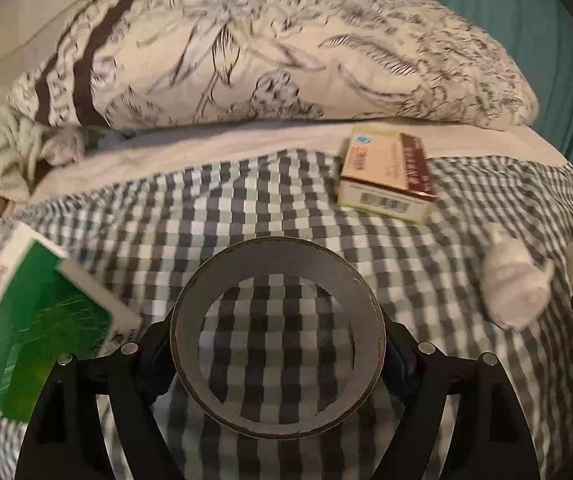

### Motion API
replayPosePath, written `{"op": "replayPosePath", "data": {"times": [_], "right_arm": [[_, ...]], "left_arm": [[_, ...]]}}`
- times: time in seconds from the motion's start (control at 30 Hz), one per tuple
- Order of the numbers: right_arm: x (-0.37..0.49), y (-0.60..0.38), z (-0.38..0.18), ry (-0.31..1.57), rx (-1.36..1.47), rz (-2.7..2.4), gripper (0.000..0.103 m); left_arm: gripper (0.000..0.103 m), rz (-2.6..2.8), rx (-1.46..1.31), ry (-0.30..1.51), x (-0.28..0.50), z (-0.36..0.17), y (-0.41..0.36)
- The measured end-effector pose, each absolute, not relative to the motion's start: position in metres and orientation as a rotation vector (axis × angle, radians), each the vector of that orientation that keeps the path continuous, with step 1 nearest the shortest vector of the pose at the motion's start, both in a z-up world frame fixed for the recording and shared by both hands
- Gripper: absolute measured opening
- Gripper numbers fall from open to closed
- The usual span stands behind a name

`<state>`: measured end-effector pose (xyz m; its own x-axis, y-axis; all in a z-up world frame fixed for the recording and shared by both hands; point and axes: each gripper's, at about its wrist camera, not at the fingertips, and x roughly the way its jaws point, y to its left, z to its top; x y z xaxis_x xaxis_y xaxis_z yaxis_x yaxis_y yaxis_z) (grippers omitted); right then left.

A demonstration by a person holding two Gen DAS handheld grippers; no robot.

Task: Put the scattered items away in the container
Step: 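Close the left tool on the tape roll while the right tool grasps the crumpled tissue, then carry the tape roll and tissue in both tools over the box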

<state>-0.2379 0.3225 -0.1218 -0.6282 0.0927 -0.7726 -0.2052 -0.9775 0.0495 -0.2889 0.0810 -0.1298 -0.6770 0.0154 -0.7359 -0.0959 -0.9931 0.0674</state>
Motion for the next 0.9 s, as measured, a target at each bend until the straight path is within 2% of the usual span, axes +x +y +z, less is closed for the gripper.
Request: {"op": "replayPosePath", "data": {"times": [0.4, 0.9], "right_arm": [[-0.172, 0.28, -0.072, 0.204, -1.289, 2.803, 0.009], [-0.059, 0.246, 0.005, 0.166, -1.233, 2.931, 0.01]], "left_arm": [[0.083, 2.821, -1.212, 0.048, -0.209, -0.069, 0.068], [0.083, 2.835, -1.152, 0.01, -0.094, -0.009, 0.064]]}}
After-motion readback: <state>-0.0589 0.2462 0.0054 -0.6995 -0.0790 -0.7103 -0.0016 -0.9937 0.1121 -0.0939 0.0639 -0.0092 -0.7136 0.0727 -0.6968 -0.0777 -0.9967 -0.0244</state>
